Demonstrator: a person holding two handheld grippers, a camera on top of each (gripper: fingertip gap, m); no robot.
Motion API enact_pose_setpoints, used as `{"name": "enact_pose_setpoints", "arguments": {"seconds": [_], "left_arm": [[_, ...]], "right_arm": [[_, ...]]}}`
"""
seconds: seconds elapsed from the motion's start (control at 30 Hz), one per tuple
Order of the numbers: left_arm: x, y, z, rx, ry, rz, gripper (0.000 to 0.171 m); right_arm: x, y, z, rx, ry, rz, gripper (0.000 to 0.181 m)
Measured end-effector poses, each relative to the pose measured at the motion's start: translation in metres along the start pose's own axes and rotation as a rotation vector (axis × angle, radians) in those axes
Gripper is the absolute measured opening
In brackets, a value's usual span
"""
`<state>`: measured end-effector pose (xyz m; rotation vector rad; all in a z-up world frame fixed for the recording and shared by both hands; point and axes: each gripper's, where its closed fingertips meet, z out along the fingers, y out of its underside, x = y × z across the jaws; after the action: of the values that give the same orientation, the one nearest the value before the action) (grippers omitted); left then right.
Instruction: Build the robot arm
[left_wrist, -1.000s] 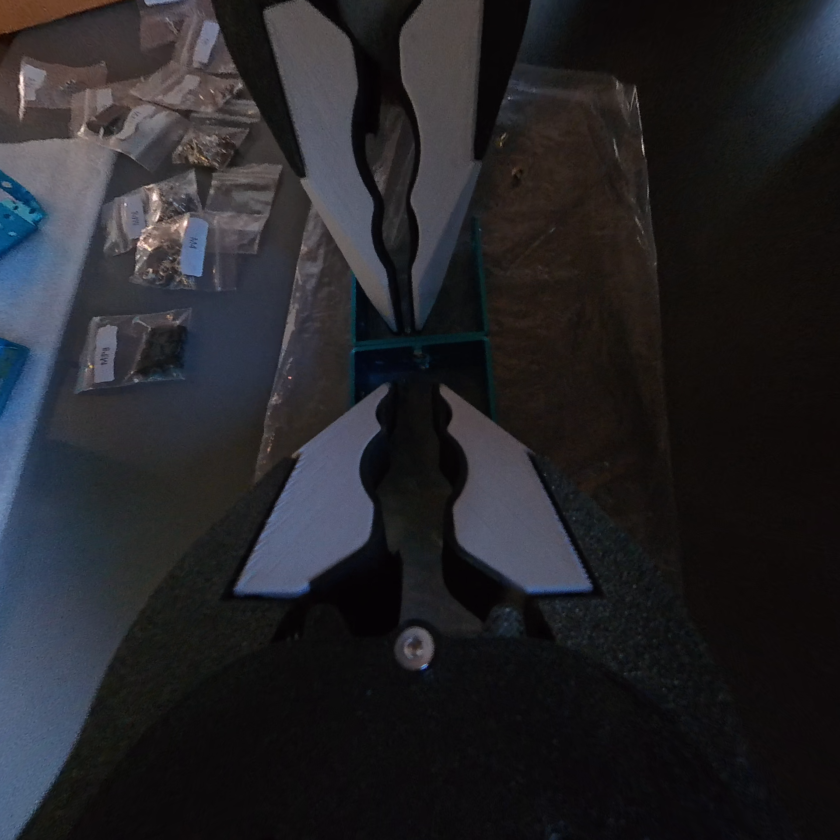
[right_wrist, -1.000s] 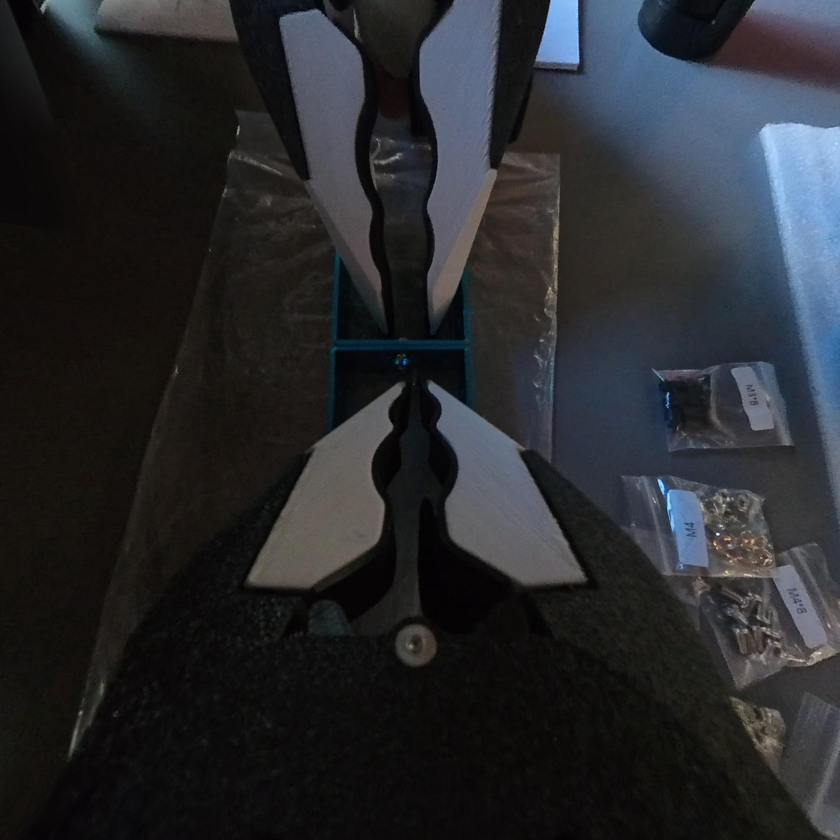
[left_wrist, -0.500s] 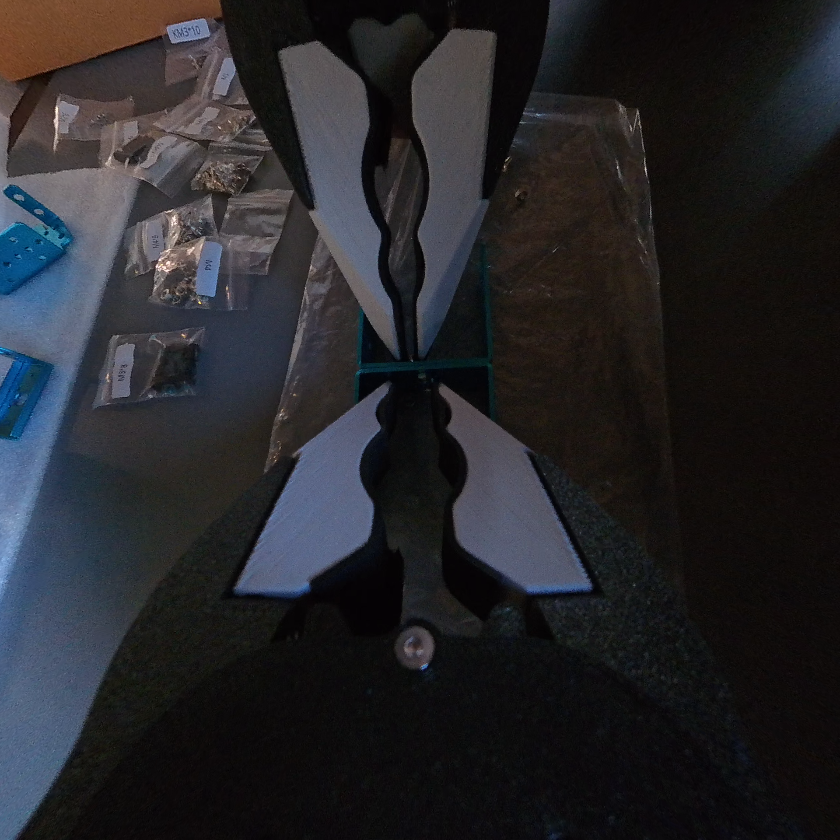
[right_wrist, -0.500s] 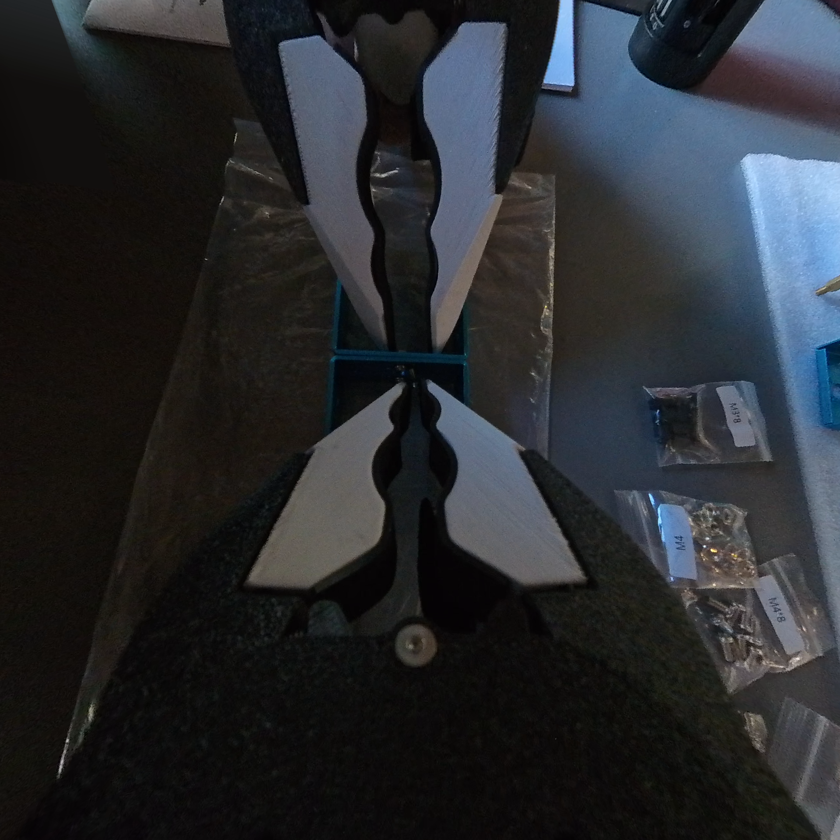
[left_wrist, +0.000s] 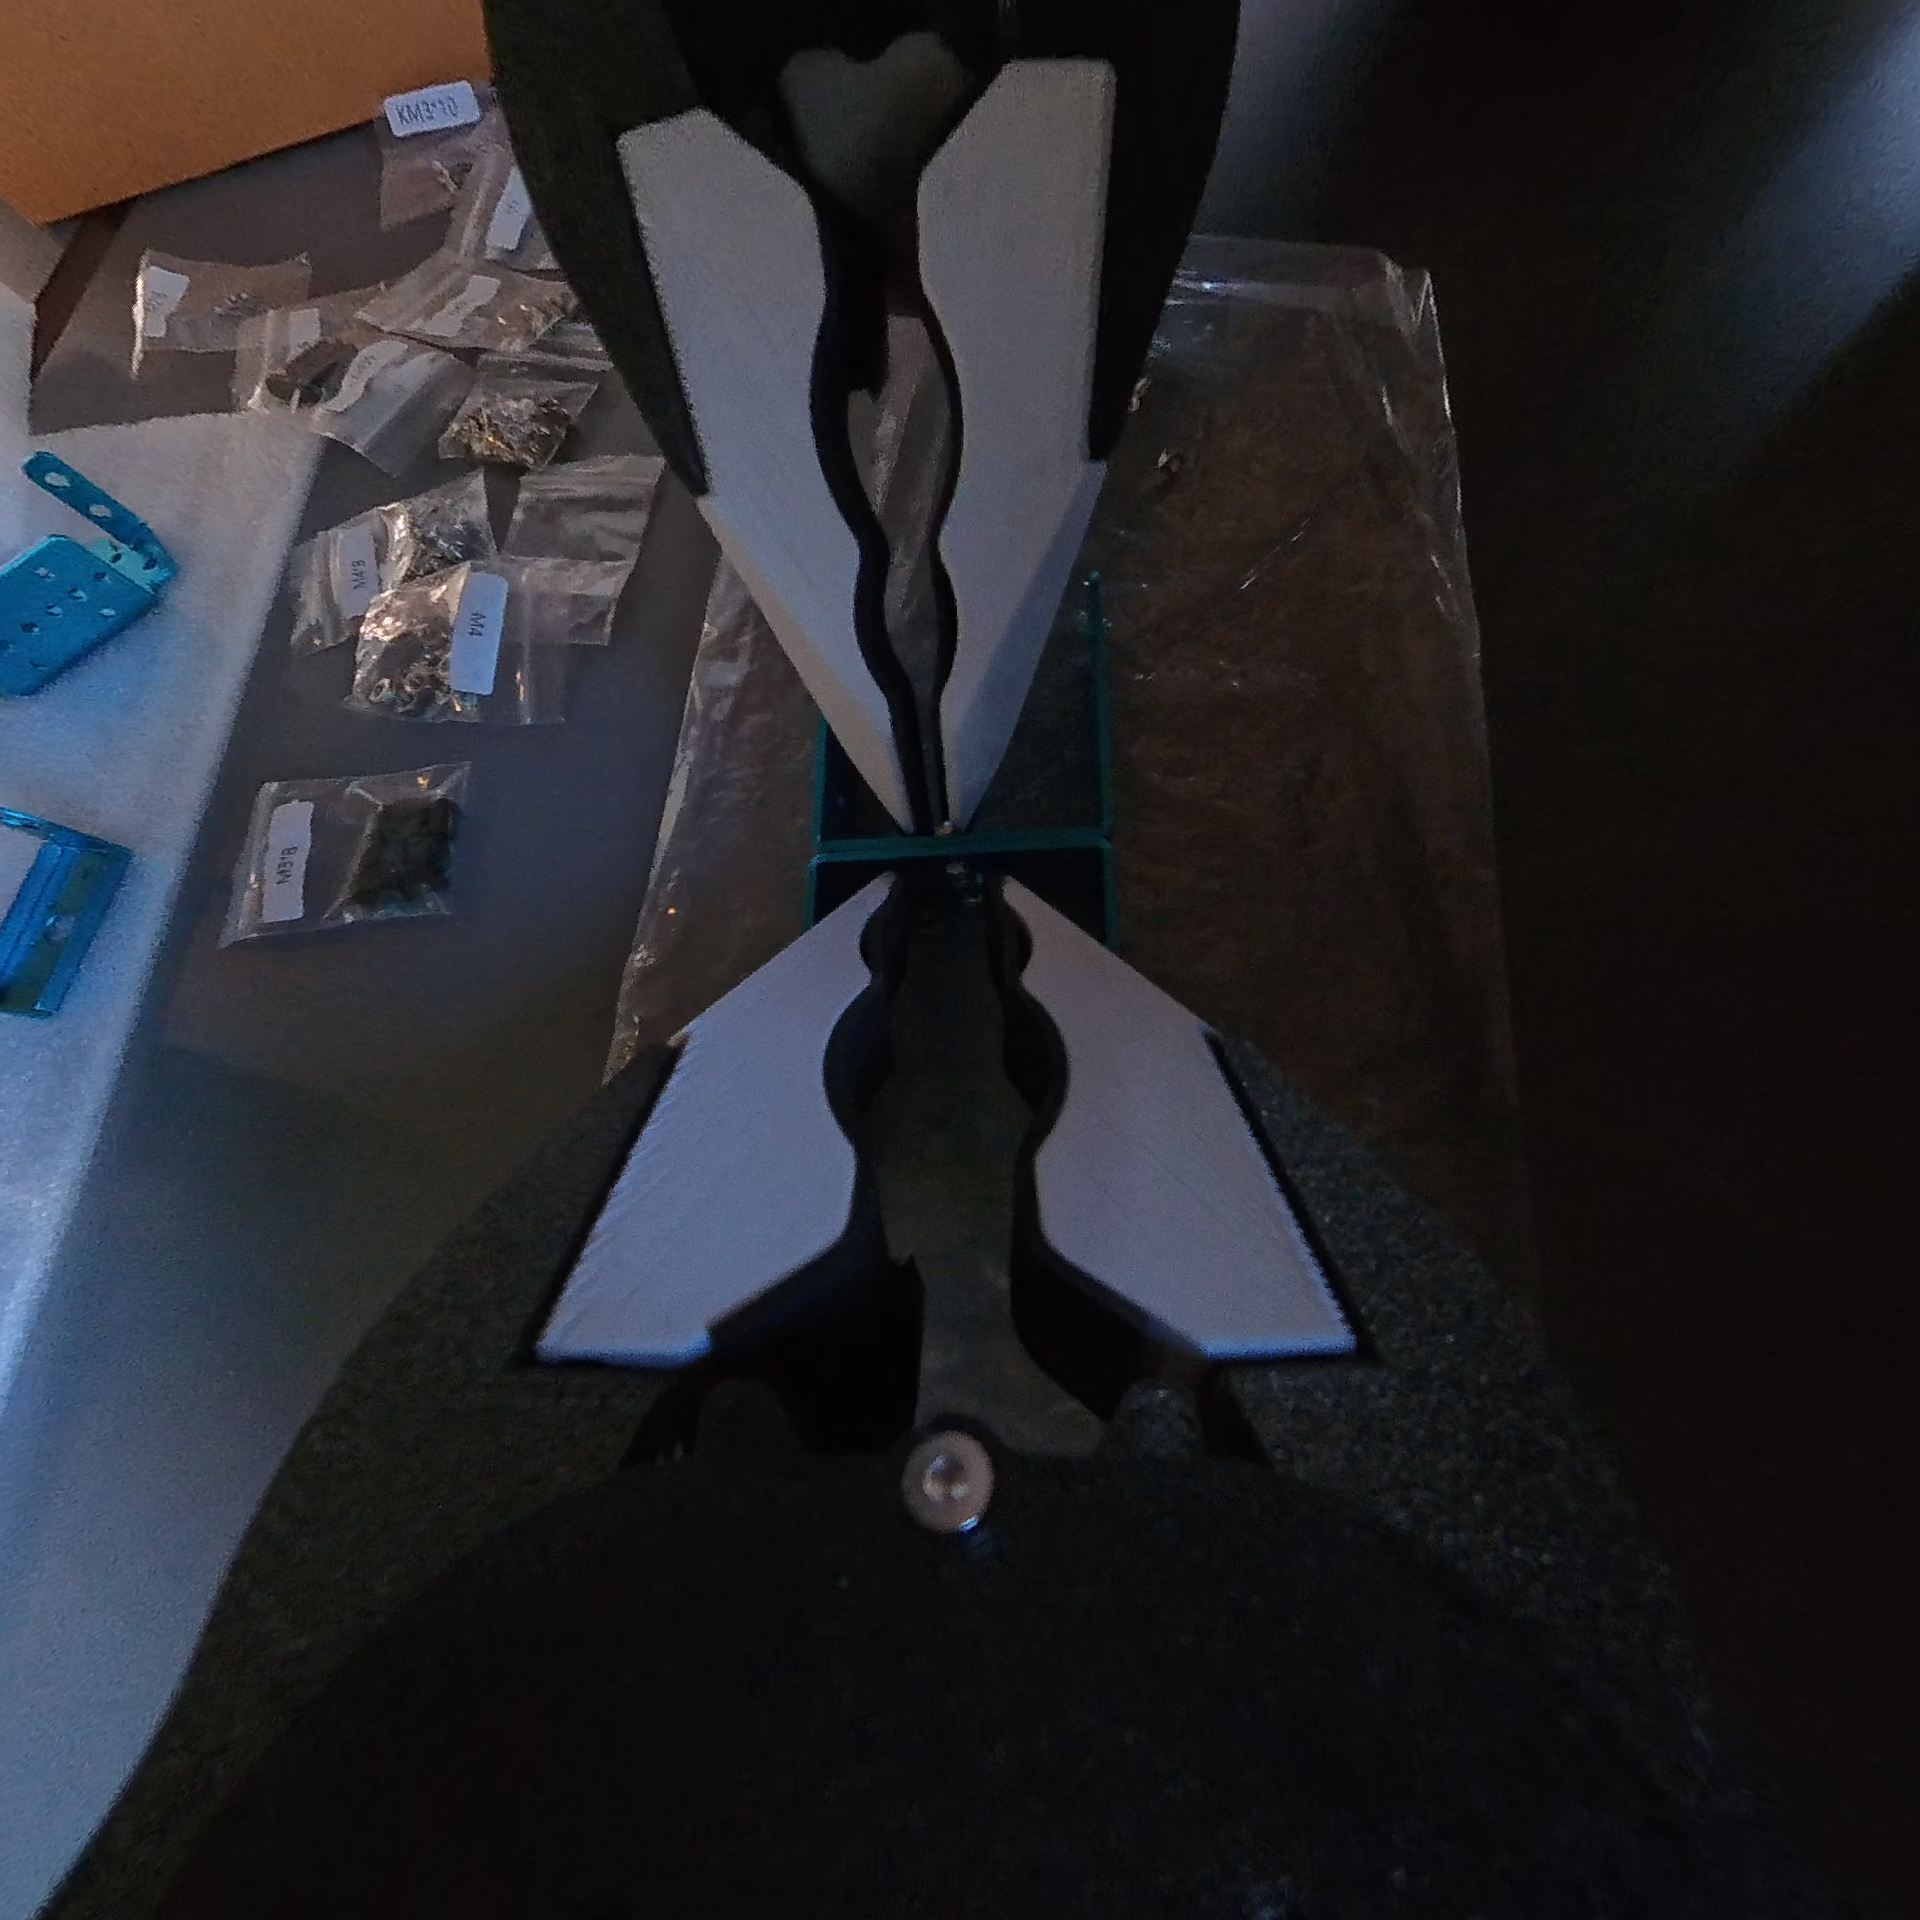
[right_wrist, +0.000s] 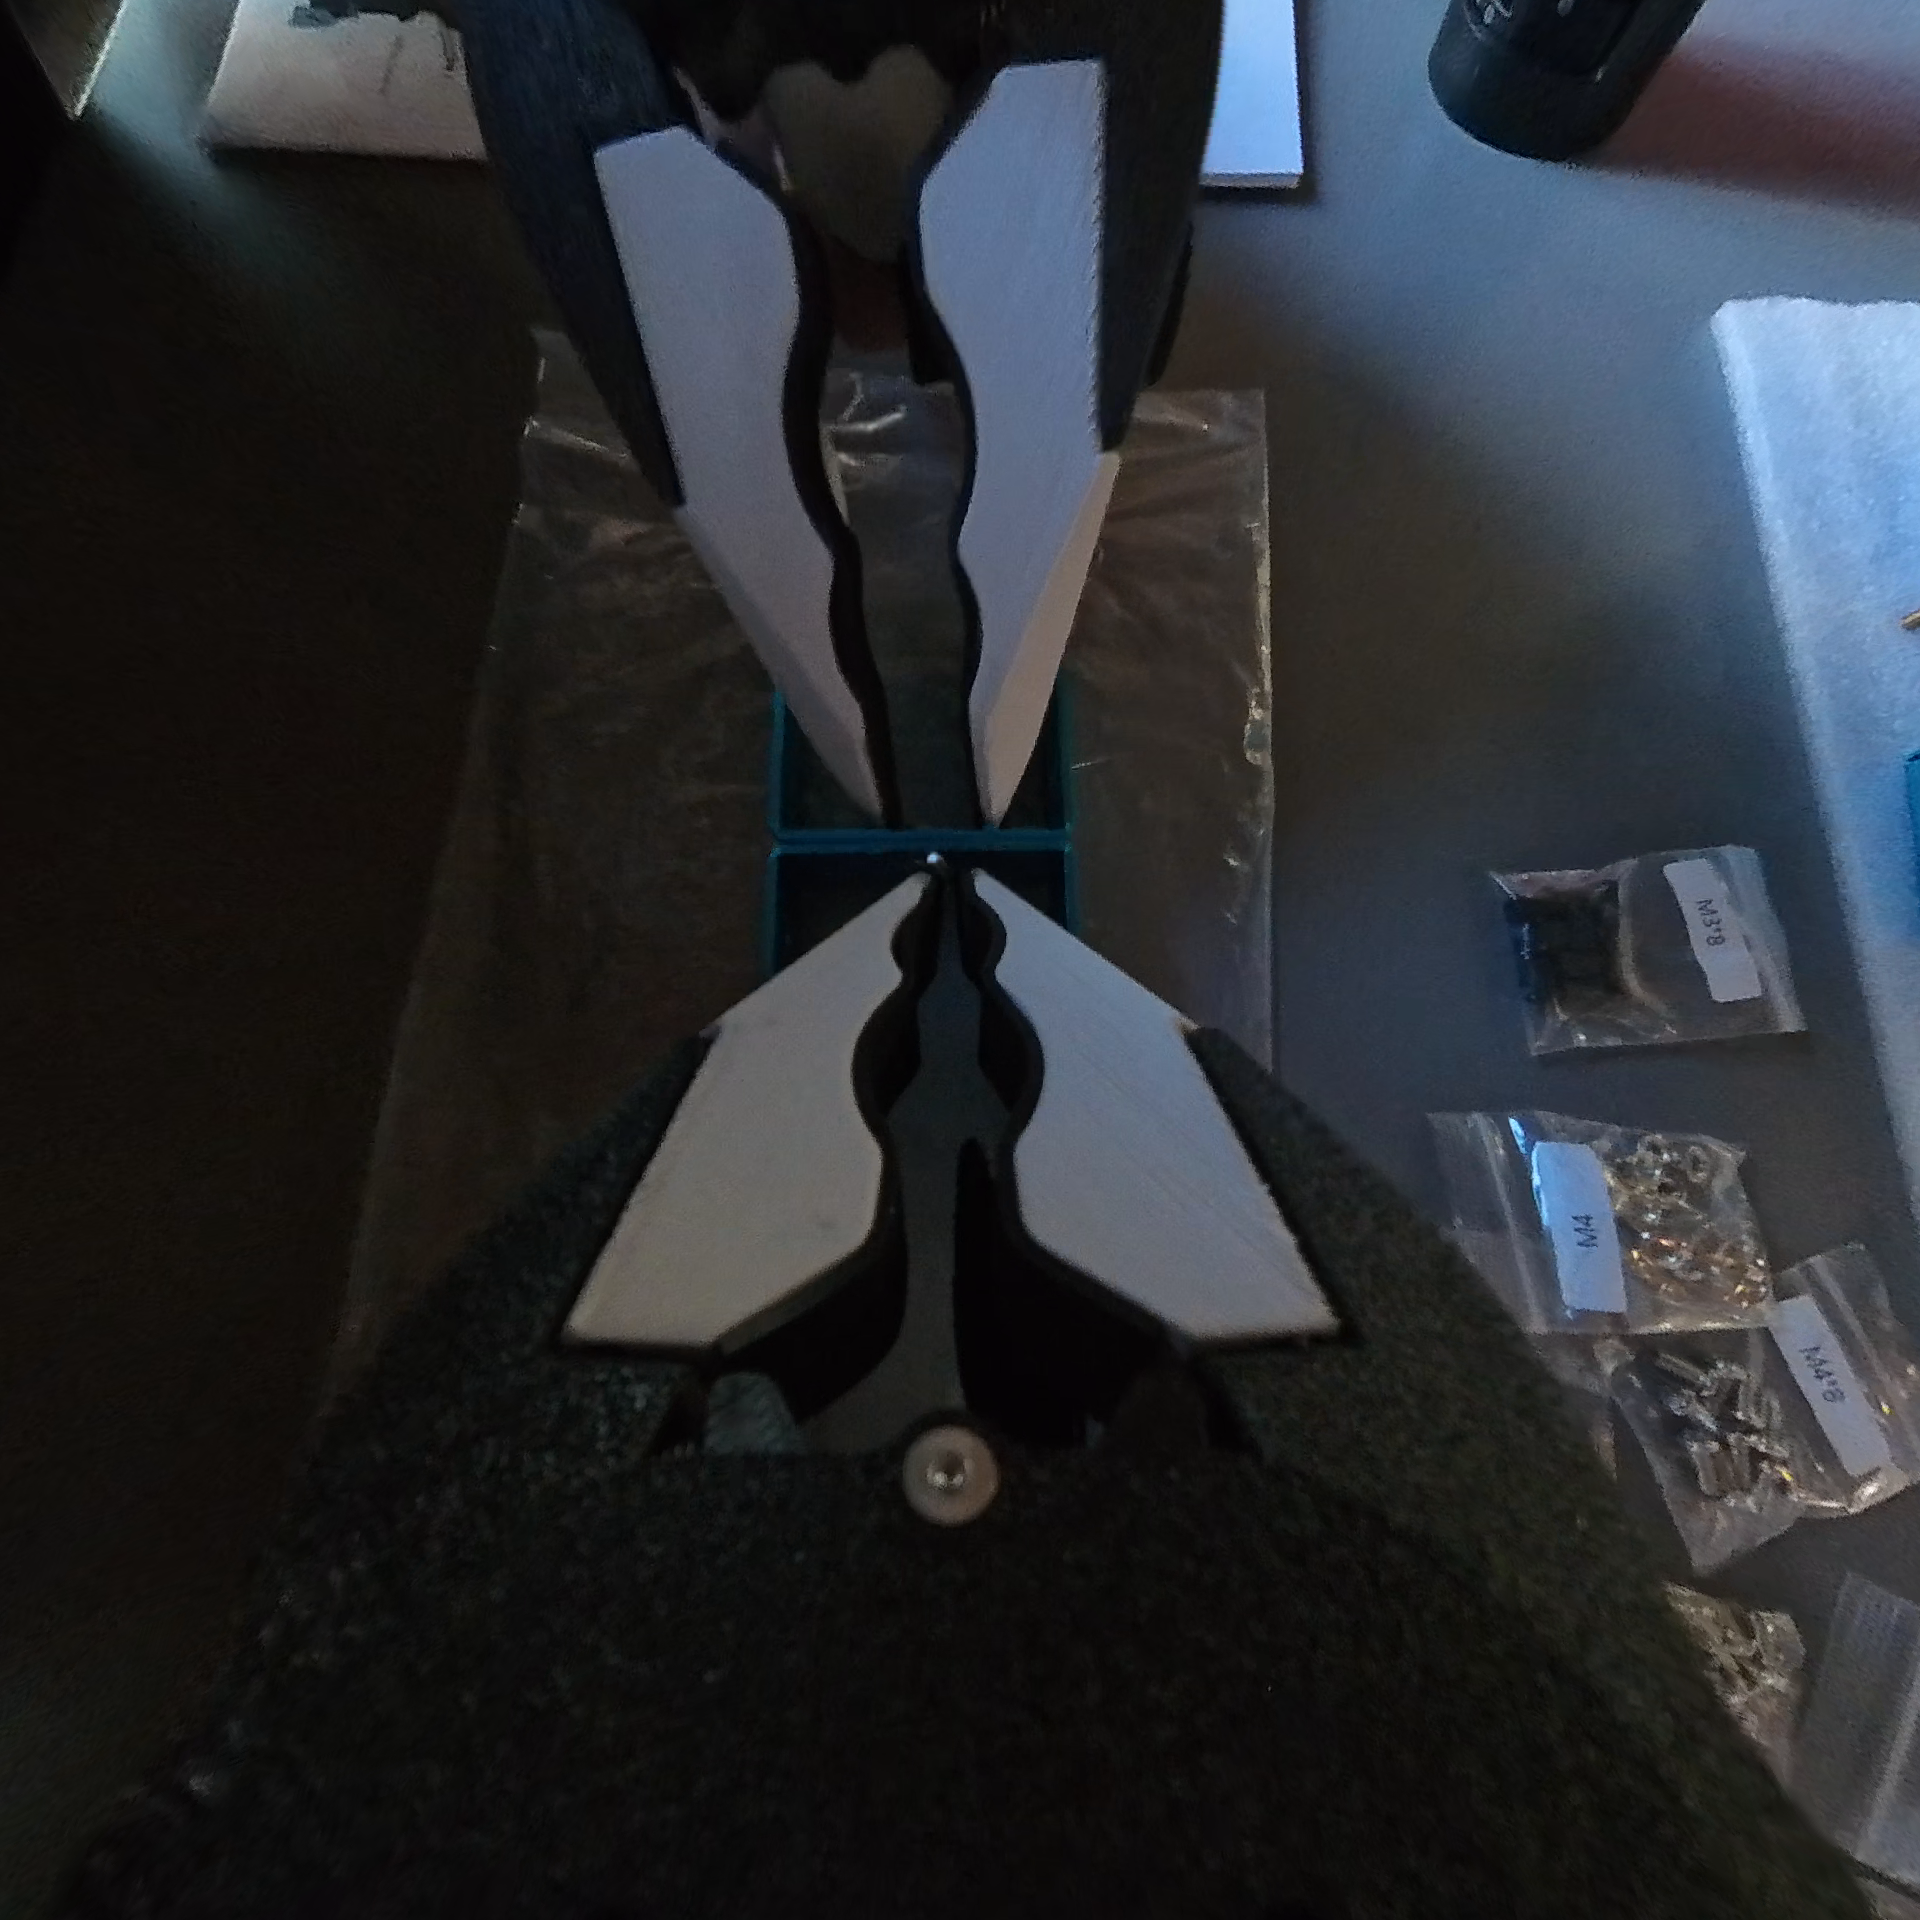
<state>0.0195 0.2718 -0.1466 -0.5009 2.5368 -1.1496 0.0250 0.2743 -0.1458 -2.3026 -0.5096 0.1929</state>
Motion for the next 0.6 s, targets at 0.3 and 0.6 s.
{"name": "enact_pose_setpoints", "arguments": {"seconds": [0.3, 0.6], "left_arm": [[-0.006, -0.011, -0.009, 0.055, -0.032, 0.018, 0.013], [-0.017, -0.009, -0.02, 0.012, -0.009, -0.128, 0.019]], "right_arm": [[0.004, 0.009, 0.002, -0.044, 0.003, 0.039, 0.0], [-0.002, -0.009, -0.032, 0.118, -0.145, -0.017, 0.0]]}}
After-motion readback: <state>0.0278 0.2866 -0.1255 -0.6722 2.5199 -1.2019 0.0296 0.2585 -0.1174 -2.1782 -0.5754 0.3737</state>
